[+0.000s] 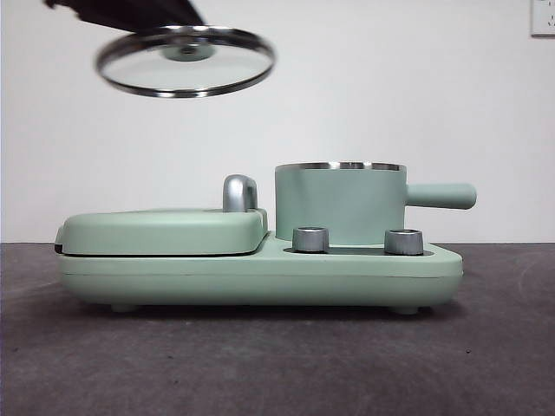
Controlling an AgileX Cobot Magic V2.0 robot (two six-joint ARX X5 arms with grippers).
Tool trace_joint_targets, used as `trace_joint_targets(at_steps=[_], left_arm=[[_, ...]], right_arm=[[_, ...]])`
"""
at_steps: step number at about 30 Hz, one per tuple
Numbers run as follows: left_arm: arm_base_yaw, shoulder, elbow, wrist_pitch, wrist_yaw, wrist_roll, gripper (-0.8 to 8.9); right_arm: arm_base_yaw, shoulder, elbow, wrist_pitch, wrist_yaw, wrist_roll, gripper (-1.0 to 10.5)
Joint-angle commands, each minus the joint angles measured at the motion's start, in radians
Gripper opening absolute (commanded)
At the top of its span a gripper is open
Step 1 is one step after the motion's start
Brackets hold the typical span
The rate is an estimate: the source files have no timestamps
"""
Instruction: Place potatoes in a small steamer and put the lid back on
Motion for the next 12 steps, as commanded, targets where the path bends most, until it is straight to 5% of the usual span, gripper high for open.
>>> trace_joint_targets(at_steps=[1,12], left_arm=[[-0.027,0.056,0.018,0.118,0.004,0.006,0.06],[-0.085,0.351,0.202,0.203,-0.027,0.025,0.09]], right_arm=[[0.005,-0.024,0.003,0.006,0.002,0.048,2.5],[0.005,-0.083,0.004,-0.009,0.000,0.159,2.5]])
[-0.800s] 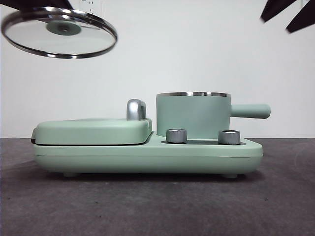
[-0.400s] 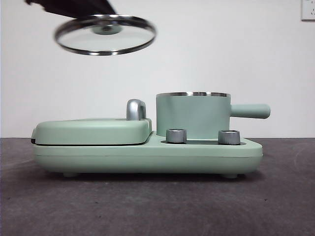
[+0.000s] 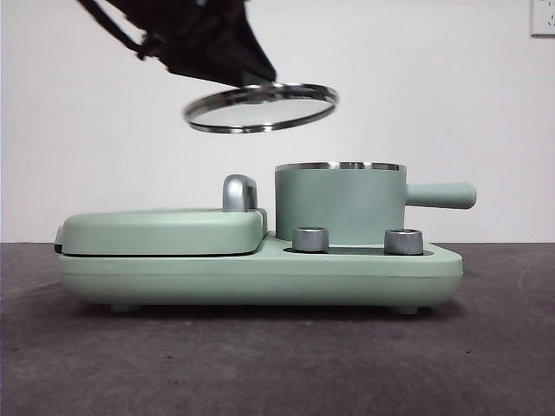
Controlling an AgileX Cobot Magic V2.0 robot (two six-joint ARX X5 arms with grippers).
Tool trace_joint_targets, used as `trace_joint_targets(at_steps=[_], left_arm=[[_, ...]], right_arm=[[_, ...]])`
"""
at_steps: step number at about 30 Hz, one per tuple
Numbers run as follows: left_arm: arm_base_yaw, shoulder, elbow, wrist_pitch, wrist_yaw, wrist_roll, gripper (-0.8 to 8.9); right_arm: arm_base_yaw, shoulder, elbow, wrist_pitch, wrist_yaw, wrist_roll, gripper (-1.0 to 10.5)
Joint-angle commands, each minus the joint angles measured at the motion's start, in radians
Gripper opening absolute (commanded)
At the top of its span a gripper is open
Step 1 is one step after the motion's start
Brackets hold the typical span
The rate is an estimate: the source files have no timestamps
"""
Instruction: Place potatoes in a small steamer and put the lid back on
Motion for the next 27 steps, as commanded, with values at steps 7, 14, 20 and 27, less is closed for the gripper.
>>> trace_joint_targets(at_steps=[7,14,20,27], left_arm=[[-0.040,0.213,0.227,0.047,-0.013,0.064,0.09],[-0.053,0.334,0.347,0.049,-0.014,0.137,0.09],[-0.054,0.400,0.412,0.076,-0.013,0.139,0.08],[-0.058,0.438,0.425,0.100,-0.013,0.135,0.08]], right_arm=[[0.005,0.000,0.003,-0.003,0.001,0.045,2.5],[0.005,0.000,0.004,-0.009,0.001,0.045,2.5],[0.005,0.000,0.003,-0.009,0.004,0.045,2.5],[0.005,0.000,0.004,-0.008,0.009,0.043,2.5]])
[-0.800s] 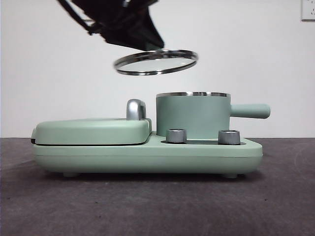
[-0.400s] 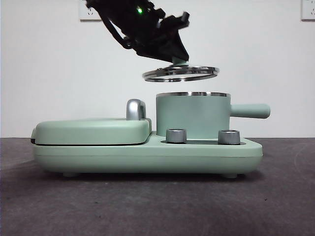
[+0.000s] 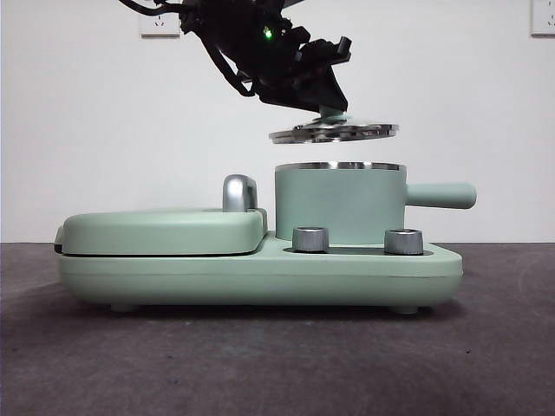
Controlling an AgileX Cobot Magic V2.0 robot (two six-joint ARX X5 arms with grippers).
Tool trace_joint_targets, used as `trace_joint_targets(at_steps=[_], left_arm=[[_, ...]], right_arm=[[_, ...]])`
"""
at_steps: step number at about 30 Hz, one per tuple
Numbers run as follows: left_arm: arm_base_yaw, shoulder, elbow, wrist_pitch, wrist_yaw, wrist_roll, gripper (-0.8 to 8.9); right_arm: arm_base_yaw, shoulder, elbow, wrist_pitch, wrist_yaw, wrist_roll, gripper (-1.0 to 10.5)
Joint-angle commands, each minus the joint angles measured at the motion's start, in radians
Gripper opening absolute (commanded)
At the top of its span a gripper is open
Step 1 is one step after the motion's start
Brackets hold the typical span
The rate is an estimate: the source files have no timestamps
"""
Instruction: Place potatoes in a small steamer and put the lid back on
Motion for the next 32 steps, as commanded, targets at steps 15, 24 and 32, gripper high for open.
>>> trace_joint_targets(at_steps=[15,24,32], left_arm=[[-0.016,0.058,0.035,0.077,0.003,-0.018,0.07],[-0.018,0.076,0.035,0.061,0.003,-0.018,0.07],[-0.018,0.094,0.035,0.035,0.002,-0.013,0.08]], right_arm=[[0.005,0.002,0.004,0.005,0.035,-0.021,2.5],[0.005,0.002,0.004,0.005,0.034,-0.021,2.5],[0.005,0.002,0.004,0.004,0.034,-0.020,2.5]])
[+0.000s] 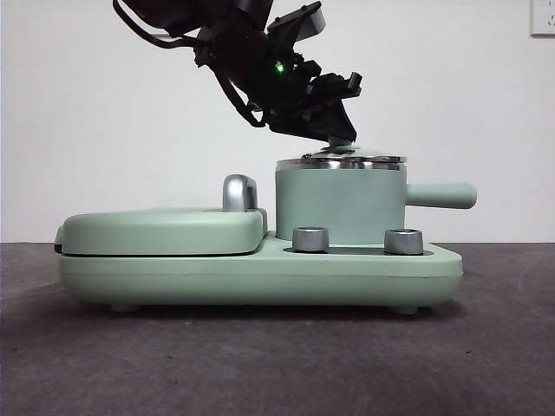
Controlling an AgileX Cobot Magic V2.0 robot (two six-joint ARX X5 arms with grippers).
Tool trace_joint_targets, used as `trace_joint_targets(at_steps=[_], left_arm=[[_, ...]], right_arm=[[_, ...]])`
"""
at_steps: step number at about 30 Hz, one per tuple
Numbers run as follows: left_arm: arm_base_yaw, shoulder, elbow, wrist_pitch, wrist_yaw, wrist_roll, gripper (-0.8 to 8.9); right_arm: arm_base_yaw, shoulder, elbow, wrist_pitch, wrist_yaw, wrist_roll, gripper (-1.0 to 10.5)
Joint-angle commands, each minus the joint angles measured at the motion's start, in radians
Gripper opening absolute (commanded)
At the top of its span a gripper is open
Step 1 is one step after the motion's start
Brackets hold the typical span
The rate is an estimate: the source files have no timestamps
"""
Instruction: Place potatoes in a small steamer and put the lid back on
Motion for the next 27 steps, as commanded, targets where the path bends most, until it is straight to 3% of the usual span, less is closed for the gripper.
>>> trace_joint_targets(at_steps=[1,27], left_arm=[[-0.008,0.021,0.032,0.010,0.001,-0.003,0.08],[-0.010,0.021,0.061,-0.072,-0.029,0.064,0.08]], right_arm=[[0.005,0.002,0.004,0.004,0.003,-0.011,2.5],[0.005,0.002,0.004,-0.003,0.003,-0.003,2.5]])
